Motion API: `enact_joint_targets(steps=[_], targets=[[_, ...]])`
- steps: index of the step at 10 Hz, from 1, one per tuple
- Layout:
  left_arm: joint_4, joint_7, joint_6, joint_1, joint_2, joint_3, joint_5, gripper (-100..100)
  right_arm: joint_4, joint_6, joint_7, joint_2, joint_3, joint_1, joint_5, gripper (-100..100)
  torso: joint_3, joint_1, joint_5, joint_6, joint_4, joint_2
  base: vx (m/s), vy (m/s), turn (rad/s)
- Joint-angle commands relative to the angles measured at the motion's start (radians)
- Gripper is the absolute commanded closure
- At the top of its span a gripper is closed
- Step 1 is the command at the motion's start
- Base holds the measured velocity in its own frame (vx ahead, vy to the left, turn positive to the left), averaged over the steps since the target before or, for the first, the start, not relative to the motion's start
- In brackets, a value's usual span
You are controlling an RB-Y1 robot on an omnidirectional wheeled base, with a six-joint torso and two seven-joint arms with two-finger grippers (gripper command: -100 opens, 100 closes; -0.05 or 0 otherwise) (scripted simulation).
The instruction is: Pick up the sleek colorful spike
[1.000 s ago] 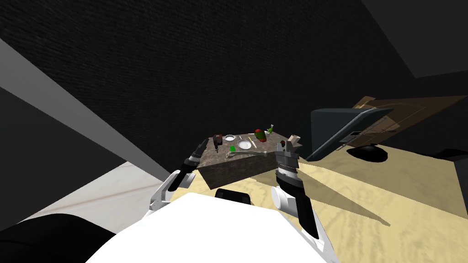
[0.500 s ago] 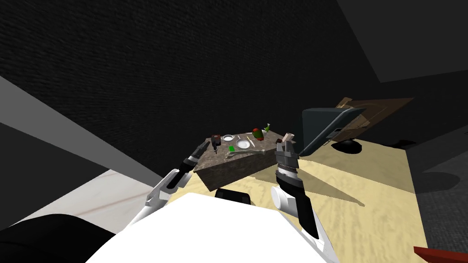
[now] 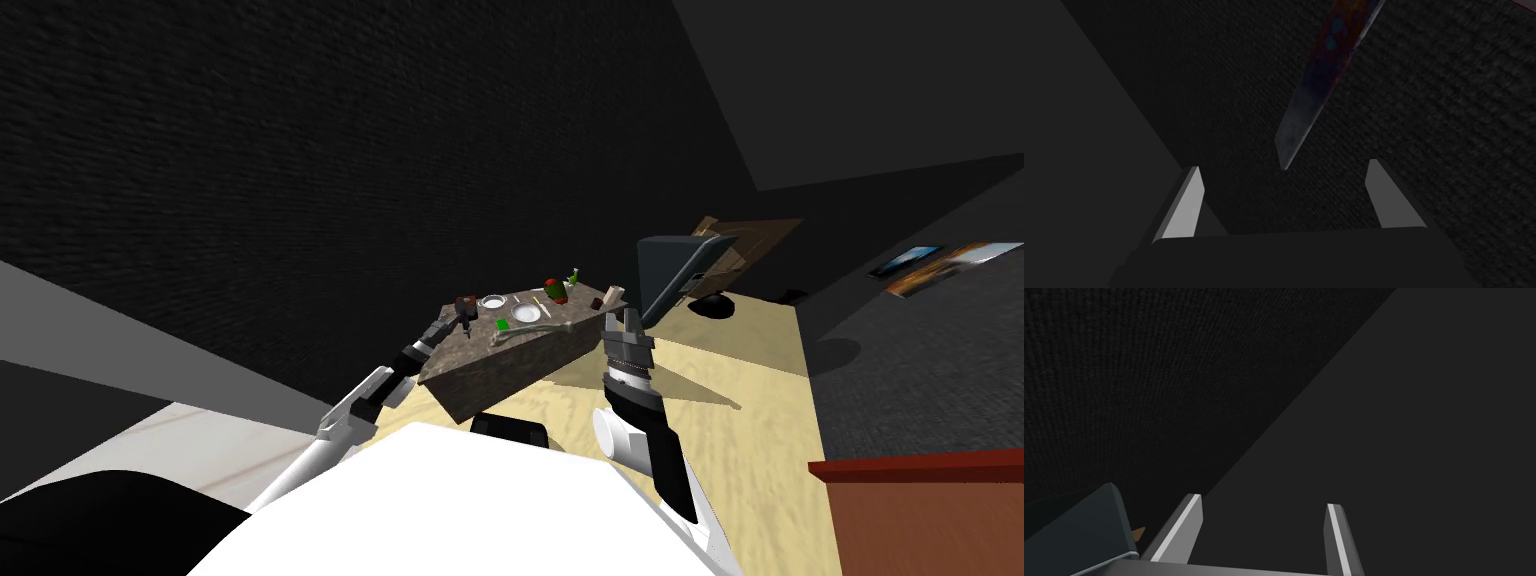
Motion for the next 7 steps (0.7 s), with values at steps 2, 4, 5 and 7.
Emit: enact_joint_targets(steps=[2,4,5,7], targets=[[0.057,-0.033,0.010,-0.016,0.044,-0.009,-0.040,-100,0.000,0.000,0.000,0.000,0.000,0.000,0.000,0,0.000,0.000,0.000,-0.001,0.000,0.000,-0.028,0.061,-0.160],[0.116,-0.068,0.023,-0.033,0.083,-0.025,-0.085,-100,0.000,0.000,0.000,0.000,0.000,0.000,0.000,0,-0.001,-0.001,0.000,0.000,0.000,-0.001,-0.026,0.052,-0.261],[0.134,-0.079,0.027,-0.039,0.093,-0.031,-0.100,-100,0.000,0.000,0.000,0.000,0.000,0.000,0.000,0,-0.001,0.000,0.000,0.000,0.000,-0.001,-0.041,0.066,-0.249],[0.167,-0.099,0.035,-0.049,0.111,-0.042,-0.125,-100,0.000,0.000,0.000,0.000,0.000,0.000,0.000,0,0.000,0.000,0.000,-0.001,0.000,0.000,-0.048,0.050,-0.164]])
